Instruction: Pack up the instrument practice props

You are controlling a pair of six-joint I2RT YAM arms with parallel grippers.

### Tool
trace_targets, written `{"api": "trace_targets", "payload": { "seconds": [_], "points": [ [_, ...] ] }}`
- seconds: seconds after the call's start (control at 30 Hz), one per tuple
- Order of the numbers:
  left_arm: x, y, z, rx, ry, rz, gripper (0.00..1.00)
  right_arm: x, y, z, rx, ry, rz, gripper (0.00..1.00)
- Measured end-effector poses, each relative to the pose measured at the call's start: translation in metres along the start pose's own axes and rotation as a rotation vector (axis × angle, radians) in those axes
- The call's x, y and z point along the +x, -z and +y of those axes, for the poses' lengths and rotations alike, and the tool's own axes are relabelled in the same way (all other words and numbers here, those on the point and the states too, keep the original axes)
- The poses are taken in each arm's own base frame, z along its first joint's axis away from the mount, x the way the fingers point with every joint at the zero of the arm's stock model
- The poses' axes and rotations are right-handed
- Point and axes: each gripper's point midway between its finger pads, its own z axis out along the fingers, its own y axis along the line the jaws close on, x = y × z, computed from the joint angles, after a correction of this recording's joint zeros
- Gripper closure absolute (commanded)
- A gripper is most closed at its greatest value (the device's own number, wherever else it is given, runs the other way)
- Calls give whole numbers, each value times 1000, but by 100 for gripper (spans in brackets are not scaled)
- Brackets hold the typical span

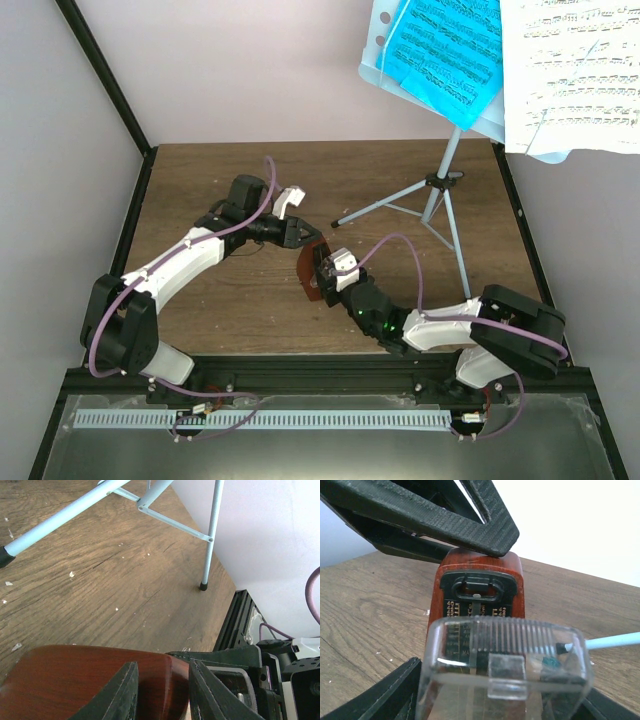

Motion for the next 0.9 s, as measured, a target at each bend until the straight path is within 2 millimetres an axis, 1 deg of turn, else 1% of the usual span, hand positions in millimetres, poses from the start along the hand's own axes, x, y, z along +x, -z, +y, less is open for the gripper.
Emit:
{"api": "trace_targets", "payload": {
  "seconds": [0.43,0.53,0.9],
  "points": [
    [0,0,0,0,0,0,71,-4,3,6,-30,1,-5,47],
    [0,0,0,0,0,0,71,0,2,7,-28,13,2,46],
    [0,0,0,1,0,0,71,0,-3,6,-6,19,-22,46]
  ]
}}
